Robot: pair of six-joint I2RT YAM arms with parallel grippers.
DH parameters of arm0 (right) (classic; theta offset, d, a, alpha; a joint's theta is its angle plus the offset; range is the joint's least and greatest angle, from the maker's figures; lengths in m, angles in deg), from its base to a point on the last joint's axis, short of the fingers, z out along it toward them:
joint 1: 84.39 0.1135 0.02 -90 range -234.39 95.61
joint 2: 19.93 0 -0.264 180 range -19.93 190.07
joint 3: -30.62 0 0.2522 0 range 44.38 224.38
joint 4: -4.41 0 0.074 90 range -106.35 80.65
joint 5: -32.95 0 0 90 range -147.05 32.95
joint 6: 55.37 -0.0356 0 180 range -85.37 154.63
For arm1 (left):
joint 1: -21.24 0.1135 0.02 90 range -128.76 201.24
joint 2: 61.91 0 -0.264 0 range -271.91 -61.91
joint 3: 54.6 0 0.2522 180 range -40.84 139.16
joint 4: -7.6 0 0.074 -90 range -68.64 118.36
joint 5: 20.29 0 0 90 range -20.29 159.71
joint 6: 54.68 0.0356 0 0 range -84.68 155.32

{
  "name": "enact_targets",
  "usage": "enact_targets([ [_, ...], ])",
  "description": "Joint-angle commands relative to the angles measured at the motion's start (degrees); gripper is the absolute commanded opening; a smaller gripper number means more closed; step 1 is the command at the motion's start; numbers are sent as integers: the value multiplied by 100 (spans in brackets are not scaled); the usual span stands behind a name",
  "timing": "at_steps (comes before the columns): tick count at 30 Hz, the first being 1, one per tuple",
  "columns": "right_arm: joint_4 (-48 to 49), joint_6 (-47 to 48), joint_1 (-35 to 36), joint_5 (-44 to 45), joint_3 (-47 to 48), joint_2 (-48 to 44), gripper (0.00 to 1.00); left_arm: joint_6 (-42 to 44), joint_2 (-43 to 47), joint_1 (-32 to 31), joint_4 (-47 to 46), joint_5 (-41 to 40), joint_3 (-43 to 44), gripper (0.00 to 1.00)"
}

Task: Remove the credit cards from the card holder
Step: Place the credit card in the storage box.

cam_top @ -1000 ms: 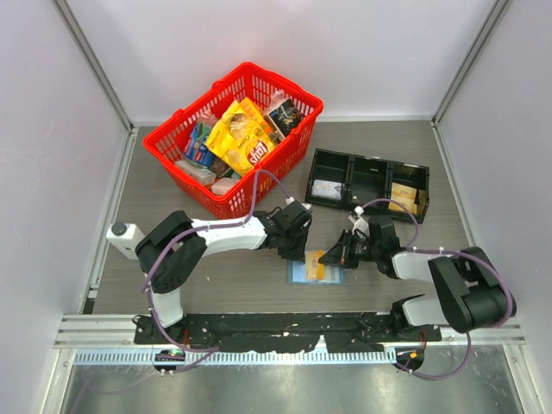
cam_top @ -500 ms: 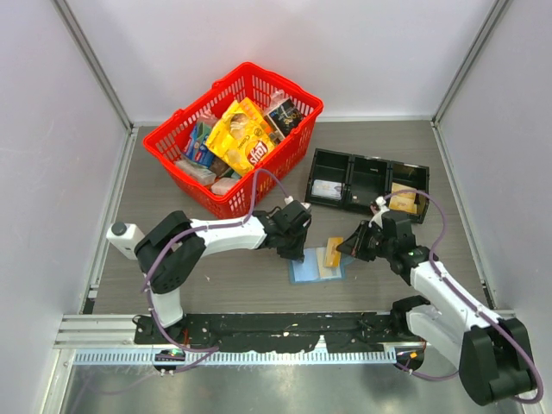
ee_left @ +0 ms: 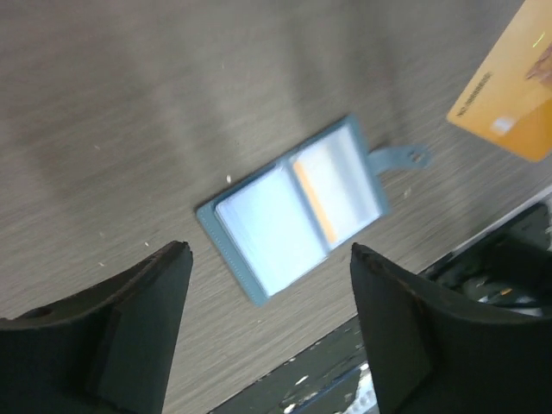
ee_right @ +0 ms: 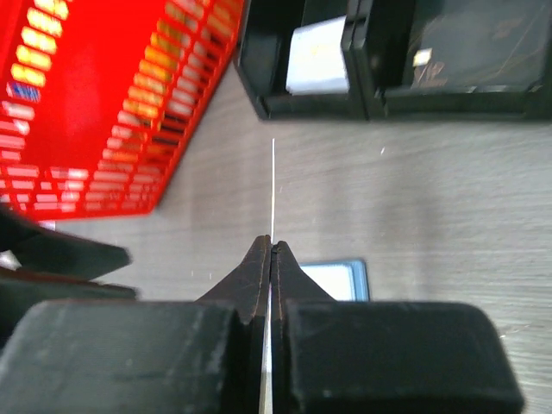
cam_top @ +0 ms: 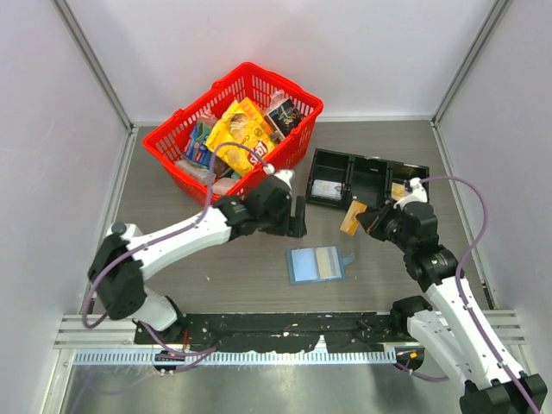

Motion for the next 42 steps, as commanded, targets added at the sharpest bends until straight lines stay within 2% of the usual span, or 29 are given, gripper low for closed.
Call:
enact_targets([
  [1,2,-308,-58,1516,389,-307,1,421,991,449,362,-465,476,87],
  [3,107,-396,-67,2052,433,-387,1,571,1326,704,538,-588,607,100],
  [7,449,-598,-75,2984,460,-458,1,808,1853,1012,942,-1193,950,100],
  [11,748,-774,-84,3801,468,-291,1,1010,2372,1030,1162,-1993,1126,100],
  [14,1003,-985,-154,4321,433,-19,1,1273,2987,1030,848,-2582,873,100],
  [18,1530,-1274,-338,4831,328,402,1,1775,3655,1021,179,-2952,293,100],
  [23,2460,-1741,-690,5218,-14,930,1,2012,4227,1030,-585,-3436,-621,100],
  [28,3498,-1969,-796,5622,-314,1765,1,2153,4491,1022,-964,-3594,-1123,100],
  [36,4387,-2339,-919,5747,-218,3276,1,2382,4526,1030,-1158,-4060,-1273,100],
  [42,4440,-2638,-1095,5571,99,4103,1,2549,4588,1030,-1290,-4060,-1370,100],
])
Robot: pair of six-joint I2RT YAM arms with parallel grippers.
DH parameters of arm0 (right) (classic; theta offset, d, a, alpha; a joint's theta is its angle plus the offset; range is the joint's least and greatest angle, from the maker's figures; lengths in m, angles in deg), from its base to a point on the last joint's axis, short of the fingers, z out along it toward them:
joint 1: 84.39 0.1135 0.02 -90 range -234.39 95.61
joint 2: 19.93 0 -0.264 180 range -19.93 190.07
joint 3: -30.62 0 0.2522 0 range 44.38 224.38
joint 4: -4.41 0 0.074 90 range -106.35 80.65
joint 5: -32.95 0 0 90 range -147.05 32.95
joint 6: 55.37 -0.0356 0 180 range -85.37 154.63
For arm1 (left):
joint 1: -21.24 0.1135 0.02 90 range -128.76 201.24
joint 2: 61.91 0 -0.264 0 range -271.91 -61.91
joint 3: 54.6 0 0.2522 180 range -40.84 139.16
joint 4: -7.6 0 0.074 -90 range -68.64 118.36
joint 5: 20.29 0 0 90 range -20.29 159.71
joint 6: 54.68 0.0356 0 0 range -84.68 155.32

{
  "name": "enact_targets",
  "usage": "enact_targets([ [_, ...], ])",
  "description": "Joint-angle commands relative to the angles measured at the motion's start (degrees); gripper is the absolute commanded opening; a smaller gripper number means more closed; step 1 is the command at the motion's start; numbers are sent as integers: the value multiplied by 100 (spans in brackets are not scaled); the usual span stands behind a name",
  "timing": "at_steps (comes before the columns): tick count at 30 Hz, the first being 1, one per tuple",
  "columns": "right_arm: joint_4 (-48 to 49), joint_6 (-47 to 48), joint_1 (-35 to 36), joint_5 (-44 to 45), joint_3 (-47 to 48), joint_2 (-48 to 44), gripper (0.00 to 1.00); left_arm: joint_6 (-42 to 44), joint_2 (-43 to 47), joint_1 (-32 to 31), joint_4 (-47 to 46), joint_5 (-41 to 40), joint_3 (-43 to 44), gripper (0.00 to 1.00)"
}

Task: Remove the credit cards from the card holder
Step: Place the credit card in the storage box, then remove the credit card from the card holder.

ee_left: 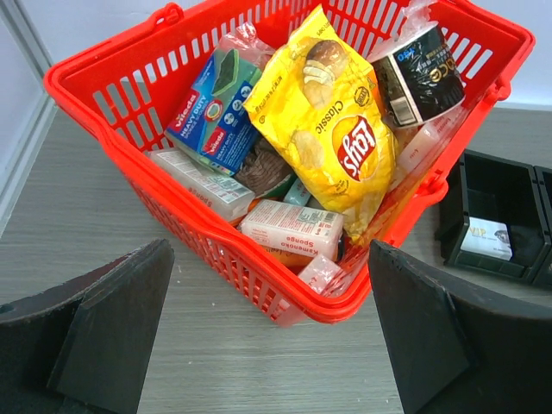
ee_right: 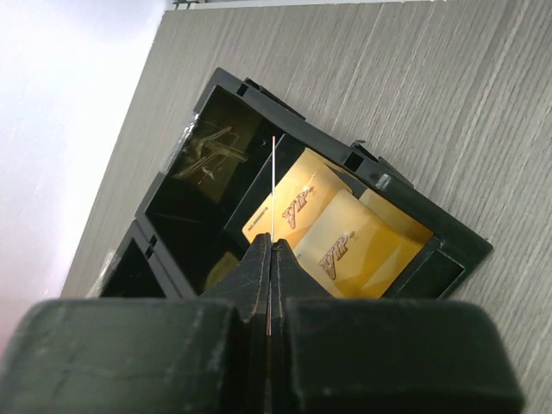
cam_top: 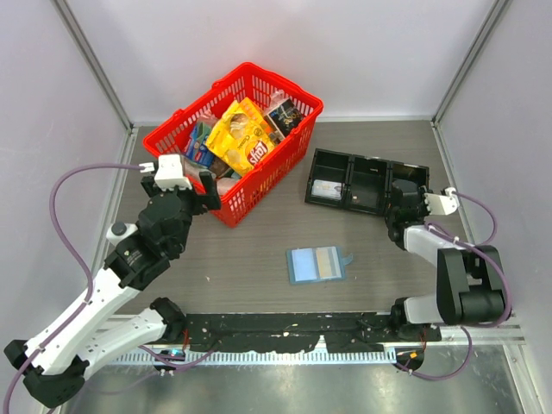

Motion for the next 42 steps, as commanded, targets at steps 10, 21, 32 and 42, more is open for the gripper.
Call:
enact_targets([
  [10,946,-666,-482,-888,456,1019,1,239,134,-6,-505,-237,-102,100],
  [21,279,-61,-579,-1610,561,529,44,239,46,-6,-496,-211,-111,100],
  [32,-1232,1644,-588,-2197,649,-1098,77,177,-103,-6,-426,0,-67,100],
  [42,-3227,3209,-334,-4735,1326,-2038,84,-296,-770,-6,258,614,450,100],
])
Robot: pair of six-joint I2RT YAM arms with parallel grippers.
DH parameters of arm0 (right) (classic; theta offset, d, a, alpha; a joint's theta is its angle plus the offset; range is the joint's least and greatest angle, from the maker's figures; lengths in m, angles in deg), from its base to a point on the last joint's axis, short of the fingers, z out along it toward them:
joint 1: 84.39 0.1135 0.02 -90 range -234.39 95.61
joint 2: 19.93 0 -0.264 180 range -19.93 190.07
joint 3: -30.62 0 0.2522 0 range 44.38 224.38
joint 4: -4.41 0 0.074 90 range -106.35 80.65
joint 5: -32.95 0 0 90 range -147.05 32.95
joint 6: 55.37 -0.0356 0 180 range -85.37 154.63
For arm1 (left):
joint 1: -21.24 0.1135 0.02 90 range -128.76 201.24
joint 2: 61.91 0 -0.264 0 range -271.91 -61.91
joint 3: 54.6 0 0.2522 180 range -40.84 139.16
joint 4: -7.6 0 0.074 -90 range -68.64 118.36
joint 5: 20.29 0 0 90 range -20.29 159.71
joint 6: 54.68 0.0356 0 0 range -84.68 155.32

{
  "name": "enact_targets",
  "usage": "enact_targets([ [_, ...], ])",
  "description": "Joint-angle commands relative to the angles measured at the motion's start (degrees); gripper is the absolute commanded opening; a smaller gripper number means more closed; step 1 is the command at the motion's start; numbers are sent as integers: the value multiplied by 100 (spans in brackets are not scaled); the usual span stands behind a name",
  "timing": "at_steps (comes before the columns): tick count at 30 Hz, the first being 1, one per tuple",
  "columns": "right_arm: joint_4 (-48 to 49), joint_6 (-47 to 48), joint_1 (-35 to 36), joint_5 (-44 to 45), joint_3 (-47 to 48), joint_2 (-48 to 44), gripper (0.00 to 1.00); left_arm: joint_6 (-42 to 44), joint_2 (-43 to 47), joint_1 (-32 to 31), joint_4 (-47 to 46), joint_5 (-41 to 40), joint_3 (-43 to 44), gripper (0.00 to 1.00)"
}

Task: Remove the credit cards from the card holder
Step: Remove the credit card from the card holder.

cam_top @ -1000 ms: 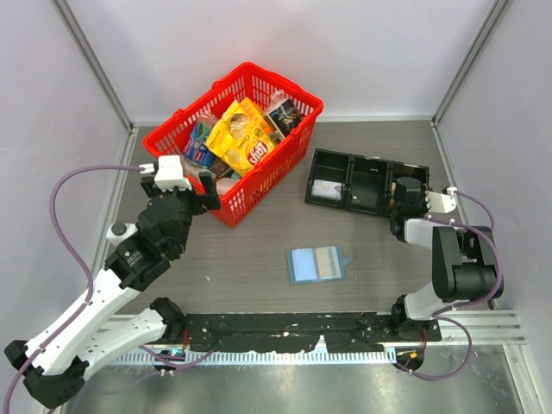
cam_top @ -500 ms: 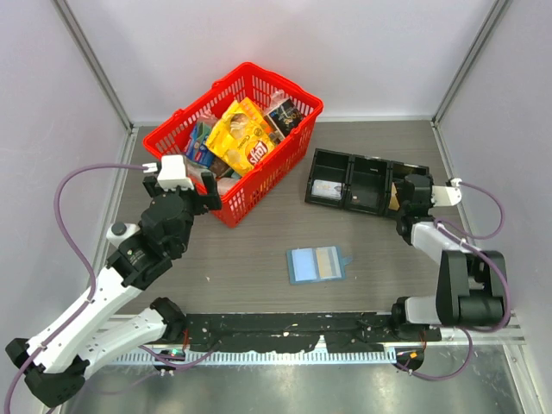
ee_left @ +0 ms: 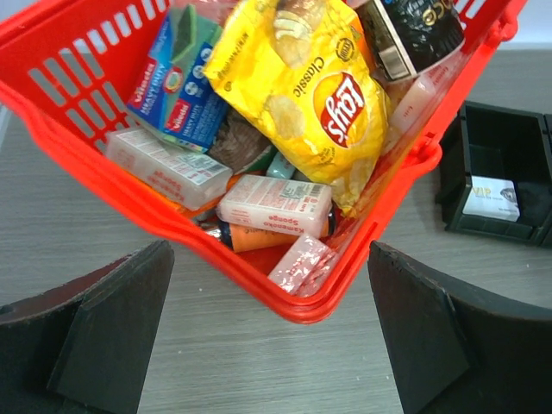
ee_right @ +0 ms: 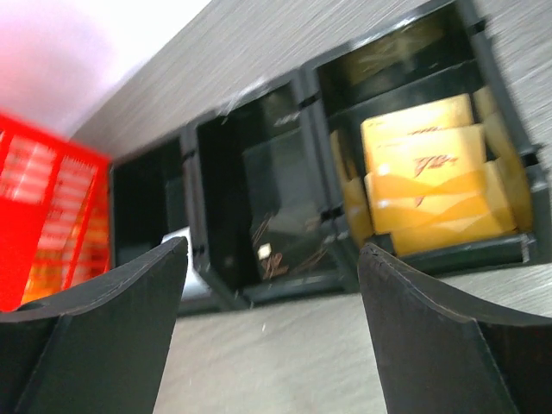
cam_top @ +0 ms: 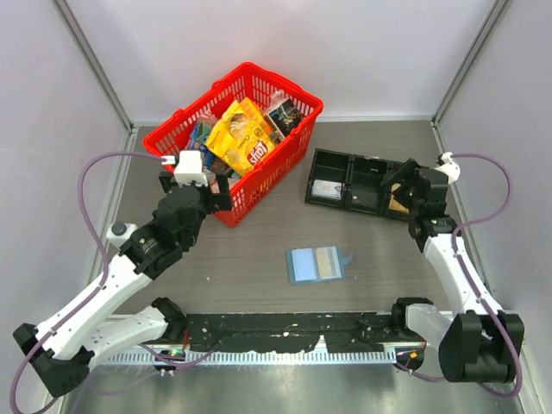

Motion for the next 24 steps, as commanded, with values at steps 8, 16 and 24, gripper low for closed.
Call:
enact_targets([
  [8,-1800,690,2174,-1185,115,-727,80,-1426,-1605,-365,1671,1194,1613,100],
  [16,-1835,250,3352,-913,-334,-745,69,-2120,-2397,-1710,1681,737,1684,100],
  [24,-1835,198,3678,-693,-475,-218,62,-2516,-3188,-2264,1602,799,1702,100],
])
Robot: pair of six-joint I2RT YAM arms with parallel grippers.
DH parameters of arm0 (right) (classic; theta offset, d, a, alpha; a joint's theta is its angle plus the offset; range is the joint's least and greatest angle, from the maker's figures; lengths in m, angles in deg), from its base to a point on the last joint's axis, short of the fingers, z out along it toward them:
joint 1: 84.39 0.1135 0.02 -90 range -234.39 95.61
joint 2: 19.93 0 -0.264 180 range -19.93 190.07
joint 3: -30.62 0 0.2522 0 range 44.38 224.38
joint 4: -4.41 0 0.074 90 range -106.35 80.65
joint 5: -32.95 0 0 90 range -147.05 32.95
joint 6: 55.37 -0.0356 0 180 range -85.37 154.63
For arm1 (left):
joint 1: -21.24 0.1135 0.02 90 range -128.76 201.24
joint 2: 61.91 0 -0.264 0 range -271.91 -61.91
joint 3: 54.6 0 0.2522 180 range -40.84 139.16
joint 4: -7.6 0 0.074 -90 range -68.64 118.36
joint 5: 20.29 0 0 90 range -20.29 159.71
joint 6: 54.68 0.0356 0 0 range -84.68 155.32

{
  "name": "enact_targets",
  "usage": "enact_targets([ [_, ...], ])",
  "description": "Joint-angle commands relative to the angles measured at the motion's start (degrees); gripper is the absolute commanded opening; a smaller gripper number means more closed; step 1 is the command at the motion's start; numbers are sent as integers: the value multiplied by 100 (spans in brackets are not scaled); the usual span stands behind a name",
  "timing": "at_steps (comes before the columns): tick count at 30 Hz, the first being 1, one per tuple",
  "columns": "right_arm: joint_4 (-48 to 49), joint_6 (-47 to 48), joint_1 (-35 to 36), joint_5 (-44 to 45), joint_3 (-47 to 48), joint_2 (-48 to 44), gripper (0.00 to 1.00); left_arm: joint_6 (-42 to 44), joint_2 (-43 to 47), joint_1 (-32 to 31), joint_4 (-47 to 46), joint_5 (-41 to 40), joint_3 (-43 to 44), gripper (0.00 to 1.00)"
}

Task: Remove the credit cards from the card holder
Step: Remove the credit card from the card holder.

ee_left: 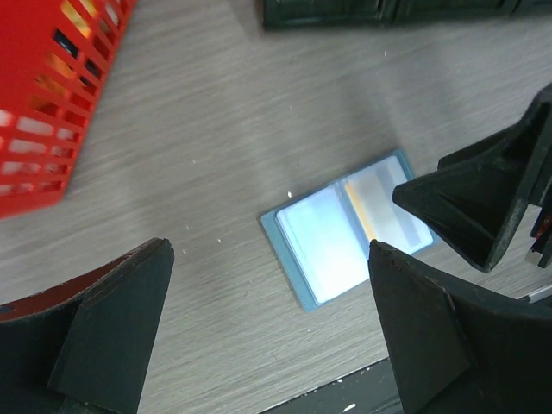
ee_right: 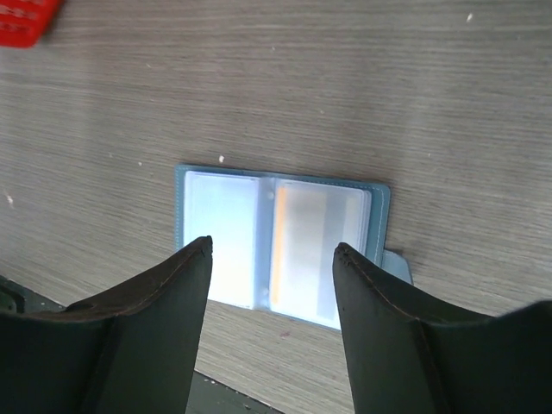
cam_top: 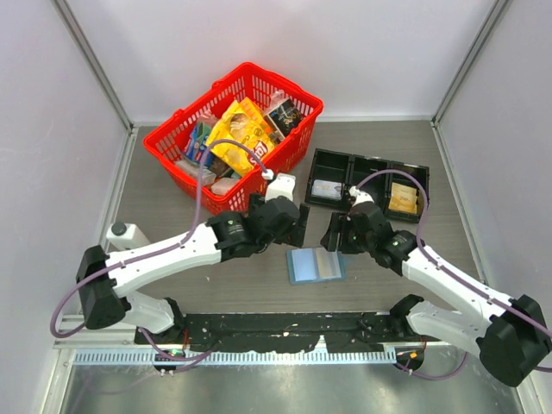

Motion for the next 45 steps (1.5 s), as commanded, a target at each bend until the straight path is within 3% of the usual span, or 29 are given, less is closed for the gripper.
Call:
enact_targets([
  [1,80,-111,109,232,-81,304,61,-374,-321,-175,-46,8,30,100],
  [14,352,-120,188,355,-477,938,55,-568,-1621,-237,-477,394,-190,95],
  [23,581,-128,188,188,-609,955,44,-629,-2184,-123,-767,763,-322,77],
  [36,633,-93,188,92,-653,1052,43,-629,-2422,220,-996,1458,-507,53],
  [45,756,-128,197,-269,-653,798,31,-603,-2440,273,-1084,1625,-542,36],
])
